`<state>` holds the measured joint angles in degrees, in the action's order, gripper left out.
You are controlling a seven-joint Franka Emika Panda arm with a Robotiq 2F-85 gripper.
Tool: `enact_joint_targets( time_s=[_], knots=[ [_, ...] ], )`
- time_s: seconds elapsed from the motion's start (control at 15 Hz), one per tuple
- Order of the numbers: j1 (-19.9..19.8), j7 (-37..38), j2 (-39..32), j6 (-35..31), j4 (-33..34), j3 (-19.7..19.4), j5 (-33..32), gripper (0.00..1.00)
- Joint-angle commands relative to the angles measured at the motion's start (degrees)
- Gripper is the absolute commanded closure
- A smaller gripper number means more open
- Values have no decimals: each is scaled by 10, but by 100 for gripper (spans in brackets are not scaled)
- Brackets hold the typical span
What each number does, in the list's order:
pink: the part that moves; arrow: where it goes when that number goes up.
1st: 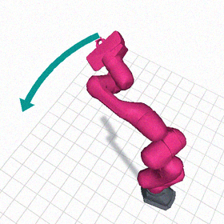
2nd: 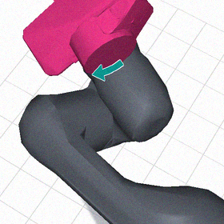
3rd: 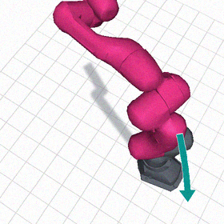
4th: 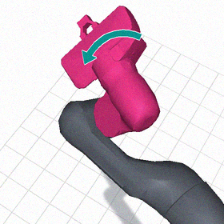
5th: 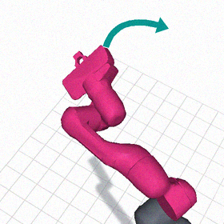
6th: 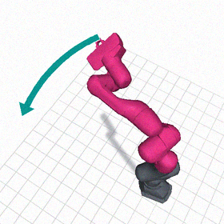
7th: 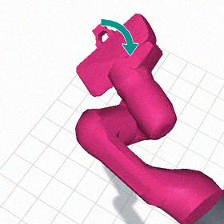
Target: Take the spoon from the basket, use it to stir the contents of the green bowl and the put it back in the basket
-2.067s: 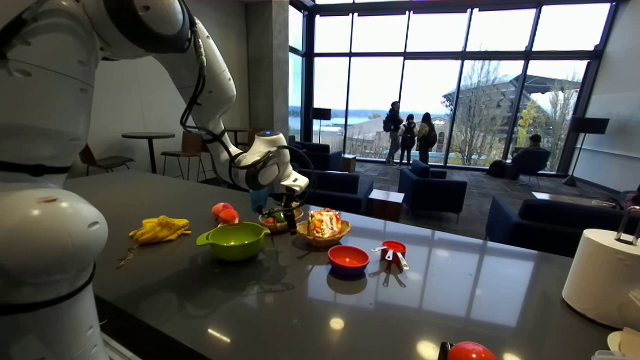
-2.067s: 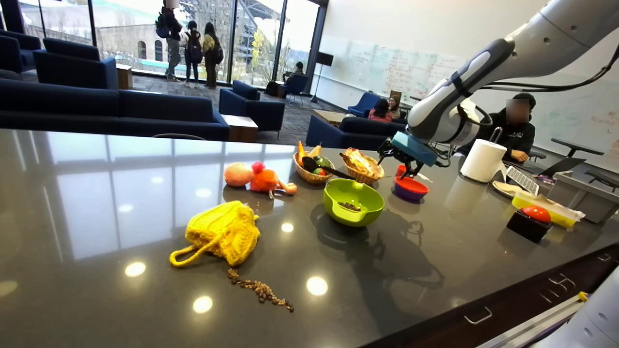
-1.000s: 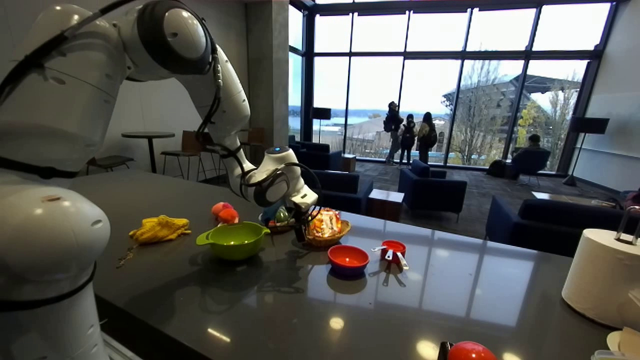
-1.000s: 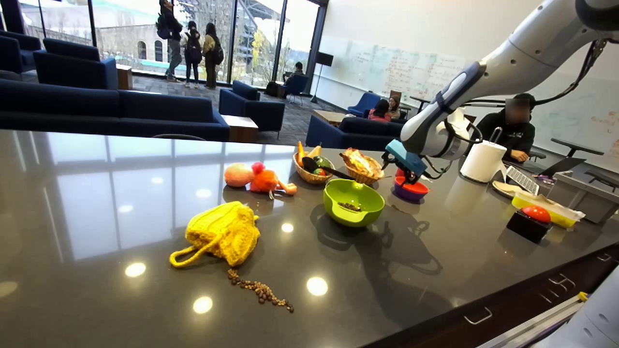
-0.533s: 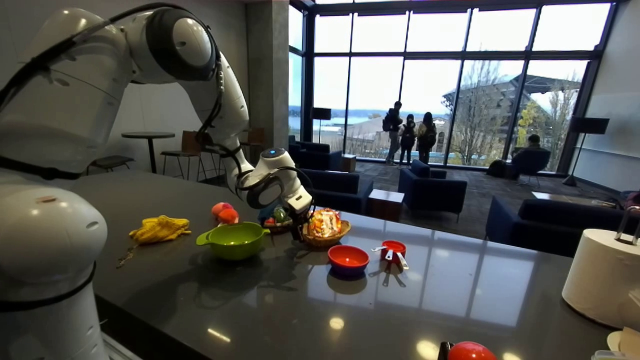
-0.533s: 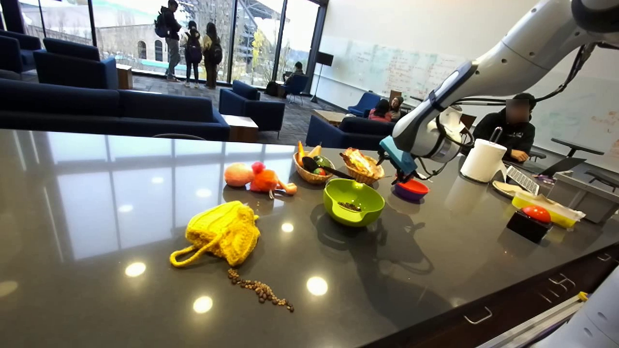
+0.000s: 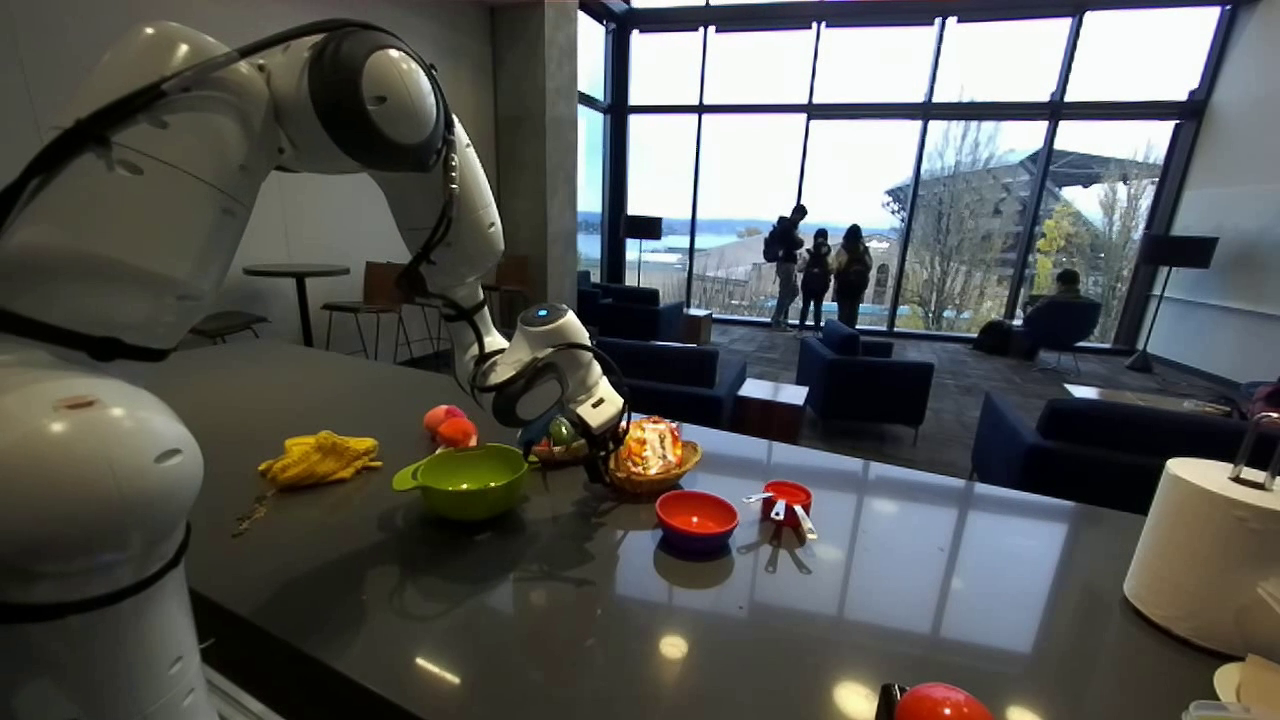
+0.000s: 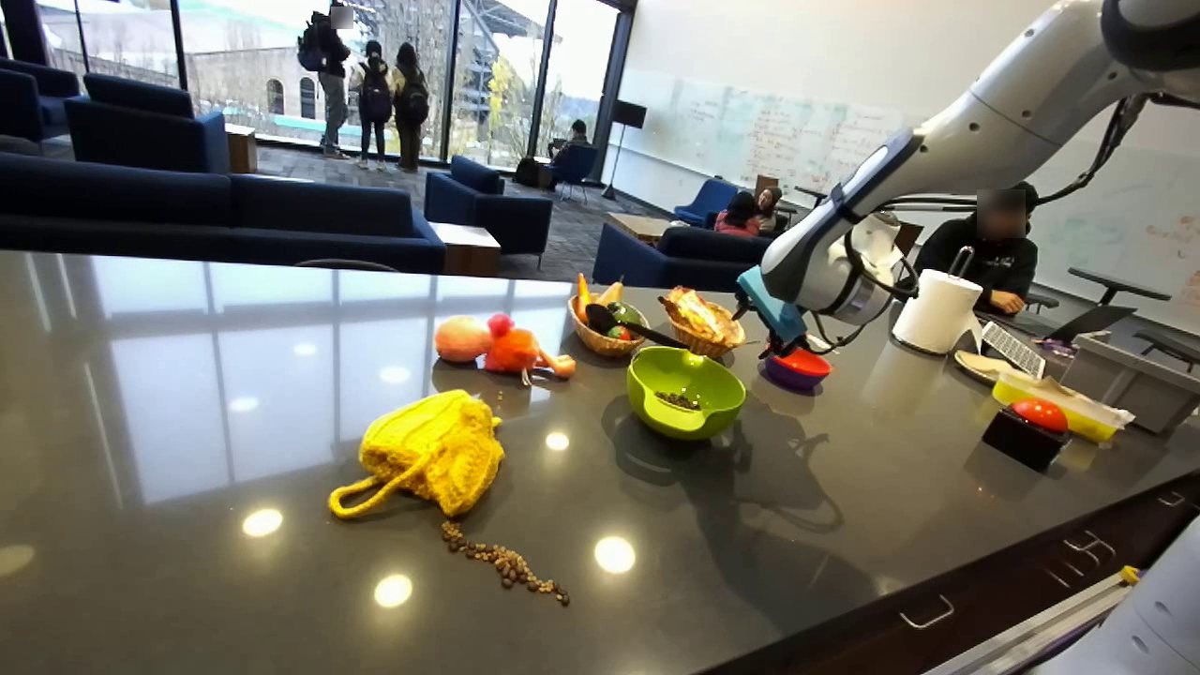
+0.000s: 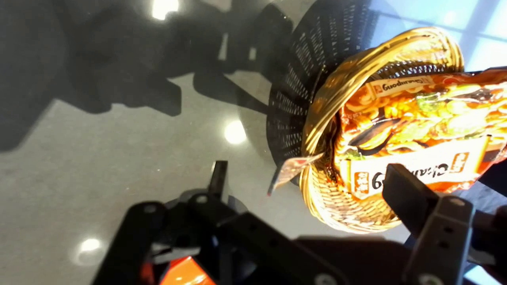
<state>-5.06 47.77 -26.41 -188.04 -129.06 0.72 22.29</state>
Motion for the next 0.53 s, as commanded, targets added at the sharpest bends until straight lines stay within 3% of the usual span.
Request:
enact_joint_targets(
  time_s=[0.0,0.47],
  knots=[
    [-26,9,0,-16,-6,24,7,0],
    [-47,18,1,-16,-8,47,7,0]
  ],
)
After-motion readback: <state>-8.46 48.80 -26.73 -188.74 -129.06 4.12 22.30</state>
